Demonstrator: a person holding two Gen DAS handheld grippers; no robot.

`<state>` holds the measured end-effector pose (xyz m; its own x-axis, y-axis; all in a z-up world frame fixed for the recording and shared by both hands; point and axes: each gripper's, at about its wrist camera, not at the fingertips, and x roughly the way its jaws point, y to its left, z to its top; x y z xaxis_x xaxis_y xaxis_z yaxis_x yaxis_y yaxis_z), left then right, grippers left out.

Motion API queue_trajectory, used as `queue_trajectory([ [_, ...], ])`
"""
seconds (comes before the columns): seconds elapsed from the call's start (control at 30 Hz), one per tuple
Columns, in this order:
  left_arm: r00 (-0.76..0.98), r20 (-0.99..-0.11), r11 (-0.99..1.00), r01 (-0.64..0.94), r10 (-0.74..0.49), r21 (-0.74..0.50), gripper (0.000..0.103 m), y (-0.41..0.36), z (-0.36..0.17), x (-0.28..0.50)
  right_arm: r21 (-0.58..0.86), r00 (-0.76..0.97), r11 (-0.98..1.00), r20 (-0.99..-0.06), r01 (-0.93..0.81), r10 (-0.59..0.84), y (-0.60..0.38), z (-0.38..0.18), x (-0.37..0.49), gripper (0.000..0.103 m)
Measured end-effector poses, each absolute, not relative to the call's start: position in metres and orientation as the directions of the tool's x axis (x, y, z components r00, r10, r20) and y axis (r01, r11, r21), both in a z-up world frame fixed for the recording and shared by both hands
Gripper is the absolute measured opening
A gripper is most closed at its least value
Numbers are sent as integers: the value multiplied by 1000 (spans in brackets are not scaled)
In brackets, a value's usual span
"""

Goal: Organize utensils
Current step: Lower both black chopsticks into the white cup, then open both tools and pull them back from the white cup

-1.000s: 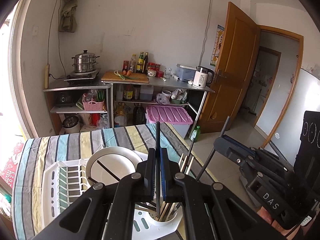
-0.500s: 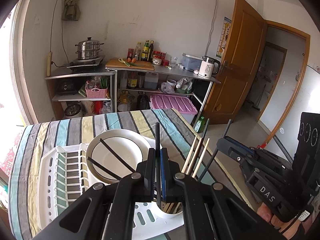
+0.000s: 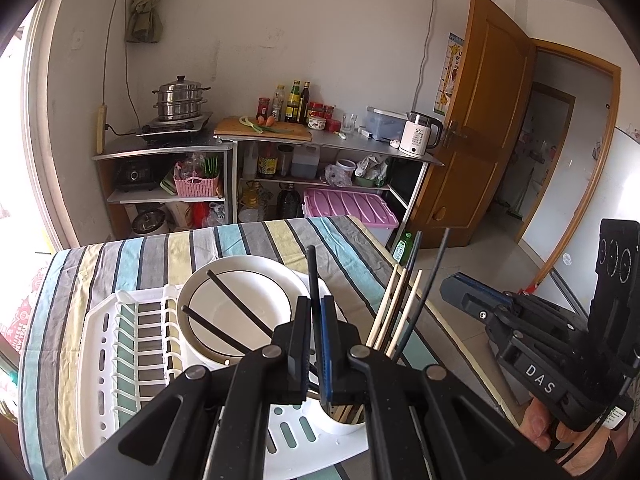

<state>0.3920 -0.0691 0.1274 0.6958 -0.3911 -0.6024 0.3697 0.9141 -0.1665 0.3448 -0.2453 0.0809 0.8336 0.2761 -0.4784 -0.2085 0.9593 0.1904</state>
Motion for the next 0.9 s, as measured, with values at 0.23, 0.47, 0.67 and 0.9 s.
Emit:
queue_trajectory([
  [0.23, 713, -584, 915, 377, -387, -145, 5, -69, 131, 376, 194, 836, 956, -468, -218, 286, -246, 81, 333, 10],
  [0.47, 728, -569, 917, 375, -383, -138, 6, -58, 129, 348, 195, 843, 956, -456, -220, 287, -247, 82, 310, 12],
  [0.67, 750, -556, 926, 359, -359, -114, 6, -51, 121, 311, 189, 844, 953, -445, -238, 299, -243, 79, 280, 14],
  [0.9, 781, -534, 940, 332, -323, -82, 8, -38, 102, 249, 153, 856, 957, -429, -246, 289, -234, 71, 232, 22],
])
